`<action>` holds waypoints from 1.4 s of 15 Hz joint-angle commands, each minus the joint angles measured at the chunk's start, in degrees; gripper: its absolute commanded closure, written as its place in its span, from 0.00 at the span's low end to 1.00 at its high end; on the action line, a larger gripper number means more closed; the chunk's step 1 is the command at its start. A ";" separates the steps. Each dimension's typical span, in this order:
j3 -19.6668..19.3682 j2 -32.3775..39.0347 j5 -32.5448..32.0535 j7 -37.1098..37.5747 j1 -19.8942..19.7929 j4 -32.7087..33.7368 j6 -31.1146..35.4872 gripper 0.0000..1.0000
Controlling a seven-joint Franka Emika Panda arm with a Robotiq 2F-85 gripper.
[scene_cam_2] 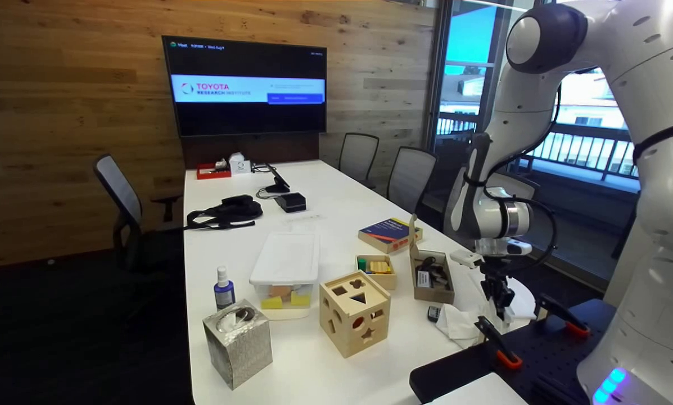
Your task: Clean the remote with a paper towel
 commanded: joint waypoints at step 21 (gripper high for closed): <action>18.56 6.53 9.56 -9.92 -7.36 8.11 11.87 1.00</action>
